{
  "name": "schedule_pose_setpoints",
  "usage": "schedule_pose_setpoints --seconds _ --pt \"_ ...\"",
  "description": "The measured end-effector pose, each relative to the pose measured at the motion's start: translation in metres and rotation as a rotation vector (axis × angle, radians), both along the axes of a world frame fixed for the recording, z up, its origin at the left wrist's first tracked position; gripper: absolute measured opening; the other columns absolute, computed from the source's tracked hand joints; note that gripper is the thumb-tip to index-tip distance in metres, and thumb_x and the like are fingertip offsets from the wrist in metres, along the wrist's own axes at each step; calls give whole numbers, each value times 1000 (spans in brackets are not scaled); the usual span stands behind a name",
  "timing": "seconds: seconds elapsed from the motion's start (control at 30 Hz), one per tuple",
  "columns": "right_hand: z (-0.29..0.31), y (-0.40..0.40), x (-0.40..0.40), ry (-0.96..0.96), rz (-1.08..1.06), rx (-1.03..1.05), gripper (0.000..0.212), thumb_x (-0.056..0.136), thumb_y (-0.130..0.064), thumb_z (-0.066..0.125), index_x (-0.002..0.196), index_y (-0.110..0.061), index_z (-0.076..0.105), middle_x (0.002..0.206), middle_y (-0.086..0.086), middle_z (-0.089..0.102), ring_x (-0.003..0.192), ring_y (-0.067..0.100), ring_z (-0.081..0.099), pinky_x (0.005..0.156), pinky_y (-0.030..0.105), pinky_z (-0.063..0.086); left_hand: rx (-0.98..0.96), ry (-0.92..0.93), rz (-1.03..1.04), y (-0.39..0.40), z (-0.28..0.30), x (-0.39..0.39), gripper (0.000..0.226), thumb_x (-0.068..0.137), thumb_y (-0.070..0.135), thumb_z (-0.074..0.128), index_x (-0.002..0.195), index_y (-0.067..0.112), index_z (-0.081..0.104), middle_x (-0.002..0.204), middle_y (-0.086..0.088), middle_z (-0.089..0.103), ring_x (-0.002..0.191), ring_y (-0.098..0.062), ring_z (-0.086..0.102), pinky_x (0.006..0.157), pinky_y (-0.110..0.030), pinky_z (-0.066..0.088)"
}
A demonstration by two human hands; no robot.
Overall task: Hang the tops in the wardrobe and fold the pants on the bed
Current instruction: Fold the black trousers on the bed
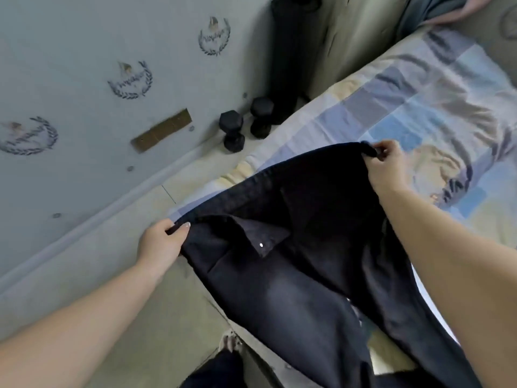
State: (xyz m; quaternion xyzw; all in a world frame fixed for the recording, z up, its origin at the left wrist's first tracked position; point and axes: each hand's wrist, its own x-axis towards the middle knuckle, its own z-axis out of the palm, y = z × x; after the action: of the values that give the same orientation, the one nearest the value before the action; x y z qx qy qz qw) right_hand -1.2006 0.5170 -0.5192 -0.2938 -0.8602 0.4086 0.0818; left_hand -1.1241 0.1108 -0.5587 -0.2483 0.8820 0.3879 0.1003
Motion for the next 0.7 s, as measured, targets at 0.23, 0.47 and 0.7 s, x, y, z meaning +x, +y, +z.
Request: schedule_pose_setpoints --seconds 0.23,0.47,0.7 --pt "-92 -34 -61 -94 23 -91 25 84 -25 65 106 -25 53 84 -12 56 86 17 57 68 24 38 -101 -142 -131 -22 -77 -60 38 87 33 63 63 10 44 58 -6 46 58 -25 45 54 -31 30" --pt "-168 -93 -35 -498 342 -171 54 90 -28 63 140 -22 44 135 -1 53 110 14 53 87 22 40 -486 -174 -611 -16 -113 -96 25 80 23 65 102 23 54 116 -1 46 111 -26 43 89 -35 37" --pt "-221 -150 3 -757 662 3 58 90 -7 37 141 -35 42 159 7 9 143 29 19 112 38 30 -373 -15 -1170 60 -142 -123 31 89 21 54 116 34 60 153 5 28 145 -17 13 113 -35 15"
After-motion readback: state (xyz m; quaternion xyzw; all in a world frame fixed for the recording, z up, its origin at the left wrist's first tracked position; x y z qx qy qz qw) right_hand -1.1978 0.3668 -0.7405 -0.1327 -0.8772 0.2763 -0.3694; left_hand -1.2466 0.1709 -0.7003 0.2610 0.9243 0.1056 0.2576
